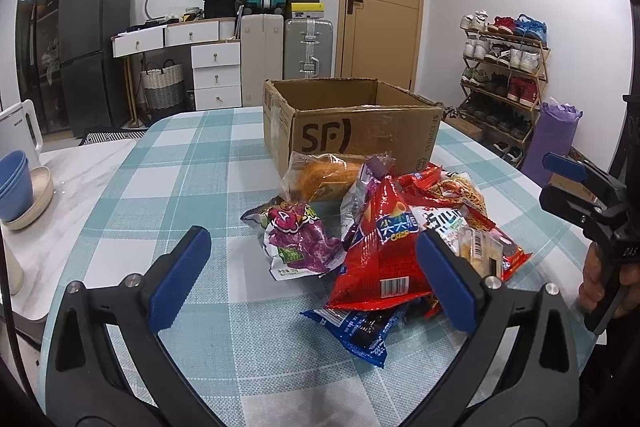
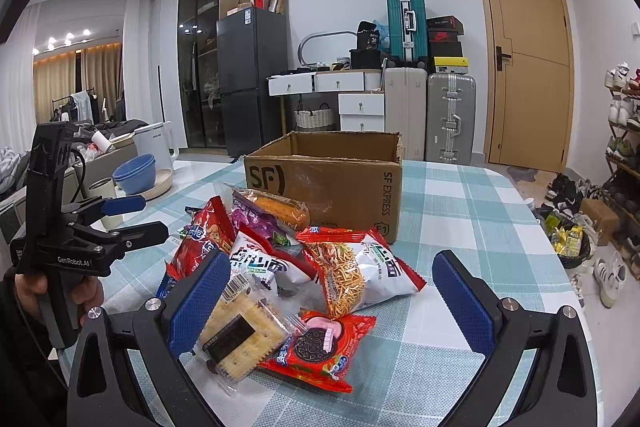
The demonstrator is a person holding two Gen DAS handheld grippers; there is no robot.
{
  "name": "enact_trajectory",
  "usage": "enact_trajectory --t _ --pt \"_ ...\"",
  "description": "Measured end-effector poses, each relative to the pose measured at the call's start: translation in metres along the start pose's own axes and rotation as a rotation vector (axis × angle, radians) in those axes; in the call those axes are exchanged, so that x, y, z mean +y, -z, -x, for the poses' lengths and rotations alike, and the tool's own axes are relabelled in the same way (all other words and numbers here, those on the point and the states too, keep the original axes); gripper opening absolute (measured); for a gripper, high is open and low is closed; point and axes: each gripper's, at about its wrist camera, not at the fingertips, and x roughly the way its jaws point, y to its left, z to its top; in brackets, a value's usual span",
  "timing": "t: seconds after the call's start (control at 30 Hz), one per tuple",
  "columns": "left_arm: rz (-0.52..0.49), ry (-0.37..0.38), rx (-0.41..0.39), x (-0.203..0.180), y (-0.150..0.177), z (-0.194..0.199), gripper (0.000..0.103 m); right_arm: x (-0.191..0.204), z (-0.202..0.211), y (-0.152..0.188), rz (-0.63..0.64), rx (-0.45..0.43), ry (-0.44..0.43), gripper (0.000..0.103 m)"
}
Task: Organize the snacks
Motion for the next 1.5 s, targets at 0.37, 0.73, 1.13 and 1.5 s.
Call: enact_trajectory --t 0.37,0.73,1.13,1.5 --pt "-0.001 0.001 0.008 0.0011 -0.0005 -0.0013 0.102 -0.0008 -0.0015 0.0014 -0.004 0.006 -0.002 0.103" --pt "-0.005 0.002 0.010 0.0028 0.0003 -0.0007 0.102 -0.0015 -0.0013 0.0029 -0.005 0.008 -0.001 0.103" --pt "-0.005 -0.006 0.008 0.0015 0.0004 -0.0008 0.102 -0.0041 -0.0032 0.0033 -0.010 0.019 0.002 0.103" --pt "0.008 -0.016 0.013 0.0031 0.0007 -0.0021 0.102 -0.0067 -0.0050 0.0019 -0.019 0.025 0.012 0.103"
